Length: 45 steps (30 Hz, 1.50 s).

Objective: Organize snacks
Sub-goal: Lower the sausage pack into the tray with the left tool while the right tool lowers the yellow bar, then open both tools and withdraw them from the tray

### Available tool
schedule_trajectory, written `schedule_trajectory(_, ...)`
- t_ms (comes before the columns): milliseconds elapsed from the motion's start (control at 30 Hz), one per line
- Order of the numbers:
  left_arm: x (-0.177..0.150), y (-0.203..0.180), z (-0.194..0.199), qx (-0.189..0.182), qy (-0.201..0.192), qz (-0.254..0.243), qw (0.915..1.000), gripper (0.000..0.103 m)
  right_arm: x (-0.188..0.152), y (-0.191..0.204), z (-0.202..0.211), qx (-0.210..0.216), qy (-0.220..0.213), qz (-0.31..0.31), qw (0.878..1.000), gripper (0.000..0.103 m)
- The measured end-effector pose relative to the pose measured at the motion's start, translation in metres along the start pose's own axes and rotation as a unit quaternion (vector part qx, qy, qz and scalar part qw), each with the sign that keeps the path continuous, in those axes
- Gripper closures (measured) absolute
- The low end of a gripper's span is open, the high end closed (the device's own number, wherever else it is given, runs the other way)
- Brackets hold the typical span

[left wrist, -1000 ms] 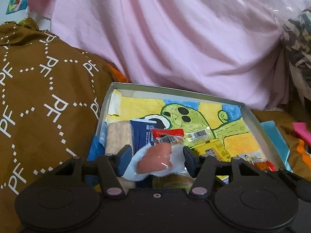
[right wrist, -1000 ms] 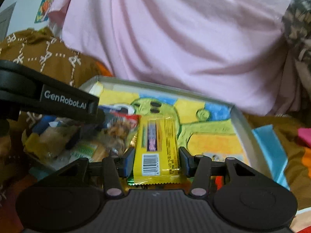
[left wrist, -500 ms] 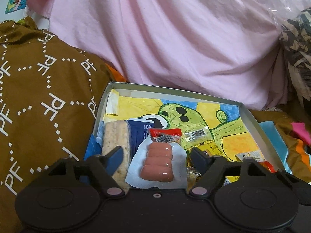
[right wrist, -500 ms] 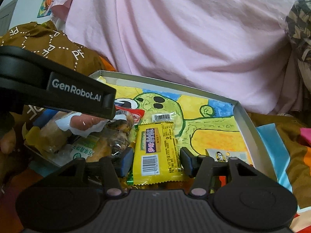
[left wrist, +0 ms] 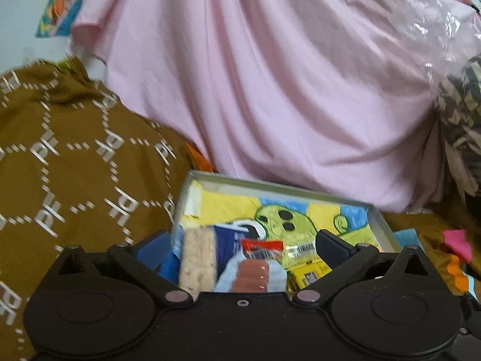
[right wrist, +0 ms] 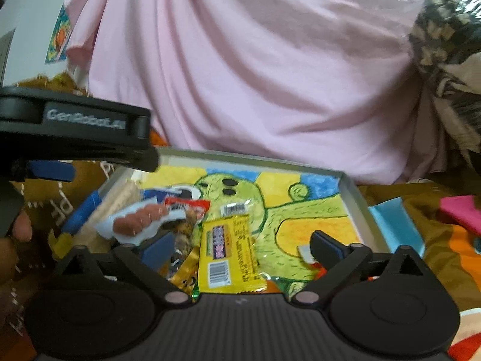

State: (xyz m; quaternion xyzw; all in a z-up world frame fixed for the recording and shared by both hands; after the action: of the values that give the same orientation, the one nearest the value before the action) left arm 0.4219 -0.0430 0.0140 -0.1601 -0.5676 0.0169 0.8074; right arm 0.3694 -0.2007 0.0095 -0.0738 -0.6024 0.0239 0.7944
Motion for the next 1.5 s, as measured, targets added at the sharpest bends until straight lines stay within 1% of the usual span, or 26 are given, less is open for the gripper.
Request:
schedule_trajectory(133, 0.011, 0.004, 0.024, 0.019, -0.017, -0.006, 0.9997, 0.001, 0.010, -0.008, 0.022, -0.003, -0.014, -0.026, 1.000, 0.000)
schedule_trajectory(300, 0.018, 0.008, 0.057, 0.037, -0.025, -0.001, 0.9990, 0.001, 0.015, -0.018, 0.050, -0.007, -0.023, -0.053, 0.998, 0.000)
schedule_trajectory(433, 0.011, 0.008, 0.084, 0.051, -0.028, -0.013, 0.9983, 0.001, 0.017, -0.026, 0.073, -0.008, -0.030, -0.069, 0.997, 0.000)
schedule_trajectory(533, 0.004, 0.008, 0.101, 0.060, -0.020, -0.023, 0.9977, 0.001, 0.017, -0.028, 0.087, -0.005, -0.032, -0.078, 0.996, 0.000)
schedule_trajectory(733, -0.007, 0.008, 0.133, 0.065, -0.010, -0.020, 0.9976, 0.001, 0.014, -0.030, 0.116, -0.003, -0.036, -0.073, 0.997, 0.000)
schedule_trajectory(967, -0.026, 0.006, 0.164, 0.079, -0.004, -0.041, 0.9960, 0.001, 0.004, -0.031, 0.147, 0.003, -0.034, -0.069, 0.997, 0.000)
schedule_trajectory(1067, -0.033, 0.006, 0.178, 0.090, -0.015, -0.042, 0.9949, 0.001, 0.000, -0.030, 0.159, 0.000, -0.040, -0.064, 0.997, 0.000)
schedule_trajectory(1300, -0.042, 0.005, 0.202, 0.102, -0.028, -0.047, 0.9933, 0.001, -0.002, -0.031, 0.183, -0.012, -0.057, -0.056, 0.997, 0.000)
schedule_trajectory(1500, -0.049, 0.006, 0.218, 0.110, -0.030, -0.048, 0.9923, 0.001, -0.005, -0.032, 0.196, -0.010, -0.056, -0.054, 0.997, 0.000)
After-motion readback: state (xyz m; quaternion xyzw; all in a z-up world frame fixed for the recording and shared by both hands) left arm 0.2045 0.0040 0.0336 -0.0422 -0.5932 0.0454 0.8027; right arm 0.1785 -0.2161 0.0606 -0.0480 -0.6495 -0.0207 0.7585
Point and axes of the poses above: each gripper's, at about its wrist camera, not at the fingertips, and z roughly against the way its jaws point, y to its left, x to its top, the point moved 9 cm from there along -z, roughly the way its jaws point
